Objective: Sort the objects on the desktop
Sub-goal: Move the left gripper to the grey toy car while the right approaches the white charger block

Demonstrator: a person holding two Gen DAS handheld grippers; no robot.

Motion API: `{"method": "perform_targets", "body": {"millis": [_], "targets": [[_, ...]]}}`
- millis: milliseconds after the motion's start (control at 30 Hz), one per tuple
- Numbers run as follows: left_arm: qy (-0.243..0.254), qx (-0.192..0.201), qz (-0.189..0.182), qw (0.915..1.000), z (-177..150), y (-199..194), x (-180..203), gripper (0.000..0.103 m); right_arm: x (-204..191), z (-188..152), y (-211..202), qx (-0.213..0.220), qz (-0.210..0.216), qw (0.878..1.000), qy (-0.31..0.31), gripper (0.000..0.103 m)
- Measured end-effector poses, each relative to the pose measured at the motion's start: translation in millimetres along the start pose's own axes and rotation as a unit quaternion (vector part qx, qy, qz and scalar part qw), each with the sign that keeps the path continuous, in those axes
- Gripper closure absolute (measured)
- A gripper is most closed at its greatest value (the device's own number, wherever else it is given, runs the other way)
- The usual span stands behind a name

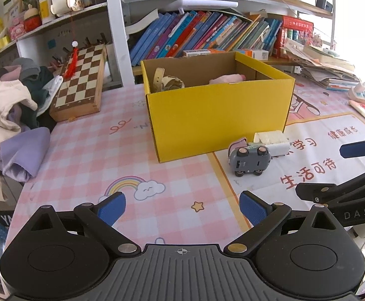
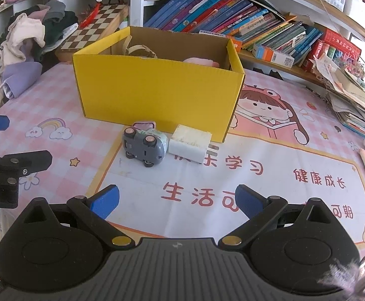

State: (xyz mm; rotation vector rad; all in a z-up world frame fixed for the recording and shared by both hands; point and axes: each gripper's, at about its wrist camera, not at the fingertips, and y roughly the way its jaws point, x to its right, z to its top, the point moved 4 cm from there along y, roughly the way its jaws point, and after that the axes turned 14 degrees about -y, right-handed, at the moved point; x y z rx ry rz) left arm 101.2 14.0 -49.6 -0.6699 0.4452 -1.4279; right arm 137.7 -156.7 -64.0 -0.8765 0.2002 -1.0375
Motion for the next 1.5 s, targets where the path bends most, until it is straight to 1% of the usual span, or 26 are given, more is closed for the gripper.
{"method": "perform_targets", "body": {"millis": [167, 300, 467, 767, 833, 1200, 1500], "targets": [[-0.006, -0.007, -0.006, 0.9999, 1, 2, 1, 0.004, 1, 1, 3, -0.003, 0.005, 1.0, -0.002, 0.006], [0.0, -0.016, -0.011, 0.9998, 2, 6, 4, 0.004, 3, 2, 5, -0.004, 0.008, 1.0, -0.003, 0.007], [0.011, -0.016, -0.014, 0.9997, 4, 10, 9, 0.004, 8, 2, 10, -0.009, 0.015, 1.0, 0.0, 0.015], [0.019, -0.019, -0.028, 0.9993, 9, 22, 19, 0.005, 18, 9, 24, -0.011, 0.024, 1.0, 0.002, 0.017], [0.02, -0.023, -0.031, 0.999, 10, 26, 22, 0.005, 21, 11, 27, -0.011, 0.025, 1.0, 0.002, 0.02], [0.029, -0.046, -0.047, 0.9975, 10, 49, 38, 0.005, 37, 19, 42, -0.016, 0.029, 0.999, -0.003, 0.02], [0.055, -0.047, -0.07, 0.9949, 11, 71, 69, 0.005, 53, 28, 49, -0.005, 0.025, 1.0, -0.007, 0.021]]}}
